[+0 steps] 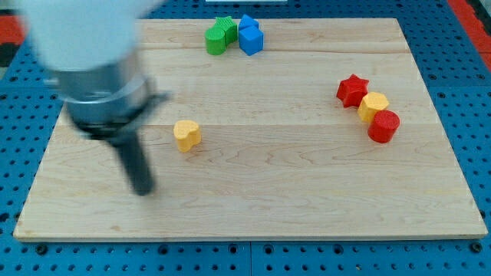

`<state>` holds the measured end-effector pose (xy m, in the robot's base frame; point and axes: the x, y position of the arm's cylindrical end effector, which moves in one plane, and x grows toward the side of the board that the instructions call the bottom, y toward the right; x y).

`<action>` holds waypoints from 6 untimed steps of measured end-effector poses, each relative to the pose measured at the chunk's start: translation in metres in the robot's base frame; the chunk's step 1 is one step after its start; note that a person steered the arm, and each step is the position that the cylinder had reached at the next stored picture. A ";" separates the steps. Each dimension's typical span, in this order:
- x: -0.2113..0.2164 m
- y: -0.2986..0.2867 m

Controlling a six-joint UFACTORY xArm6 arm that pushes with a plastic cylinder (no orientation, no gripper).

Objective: Push the heart parallel to the hexagon

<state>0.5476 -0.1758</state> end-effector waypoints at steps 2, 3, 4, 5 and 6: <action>-0.066 0.057; -0.113 0.125; -0.109 0.155; -0.102 0.196; -0.126 0.231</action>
